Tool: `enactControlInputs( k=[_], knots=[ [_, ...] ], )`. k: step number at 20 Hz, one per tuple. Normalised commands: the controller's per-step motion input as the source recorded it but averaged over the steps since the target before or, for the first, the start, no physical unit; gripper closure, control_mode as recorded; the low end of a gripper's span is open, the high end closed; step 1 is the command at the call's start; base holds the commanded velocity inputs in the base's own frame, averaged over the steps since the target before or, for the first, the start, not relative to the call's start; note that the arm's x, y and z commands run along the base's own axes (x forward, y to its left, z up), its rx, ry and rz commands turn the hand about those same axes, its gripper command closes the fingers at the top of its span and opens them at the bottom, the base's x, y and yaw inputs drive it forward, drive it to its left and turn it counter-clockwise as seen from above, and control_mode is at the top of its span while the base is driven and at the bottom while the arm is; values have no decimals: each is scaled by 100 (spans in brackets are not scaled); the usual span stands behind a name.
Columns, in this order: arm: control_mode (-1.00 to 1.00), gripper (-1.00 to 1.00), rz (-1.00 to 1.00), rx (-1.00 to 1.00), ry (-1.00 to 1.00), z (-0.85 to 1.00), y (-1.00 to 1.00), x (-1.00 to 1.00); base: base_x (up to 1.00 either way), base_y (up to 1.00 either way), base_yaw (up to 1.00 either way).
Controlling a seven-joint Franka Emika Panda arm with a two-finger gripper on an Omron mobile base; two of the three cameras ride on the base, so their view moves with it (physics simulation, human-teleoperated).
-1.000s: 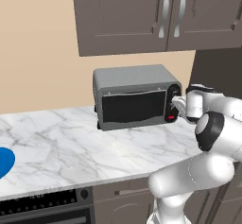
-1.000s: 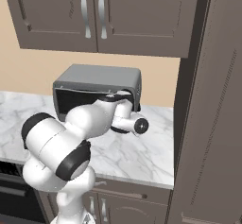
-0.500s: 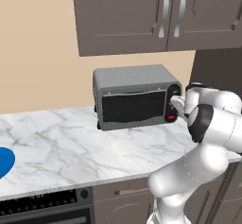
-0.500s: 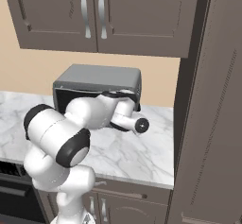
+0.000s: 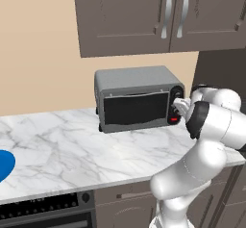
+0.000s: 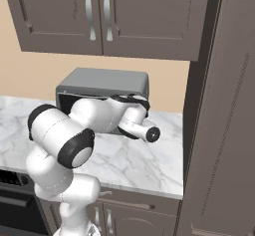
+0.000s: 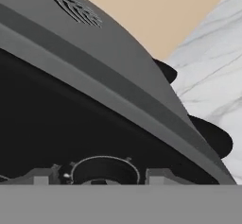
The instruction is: Pick up the bagel from the plate, place it on the toaster oven rack, close the door, and set the timer.
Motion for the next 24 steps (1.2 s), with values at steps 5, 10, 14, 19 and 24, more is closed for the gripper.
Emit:
enactControlInputs(
  k=[5, 10, 14, 19, 24],
  knots=[
    [-100, 100, 0, 2, 0, -2, 0, 25, 0, 0, 0],
    [-100, 100, -3, 12, 0, -5, 0, 8, 0, 0, 0],
    [-100, 100, -11, 24, 1, -10, 0, 0, 0, 0, 0],
    [-100, 100, -18, 31, 4, -13, 0, 0, 0, 0, 0],
    [-100, 100, -21, 38, 5, -11, 0, 0, 0, 0, 0]
  ],
)
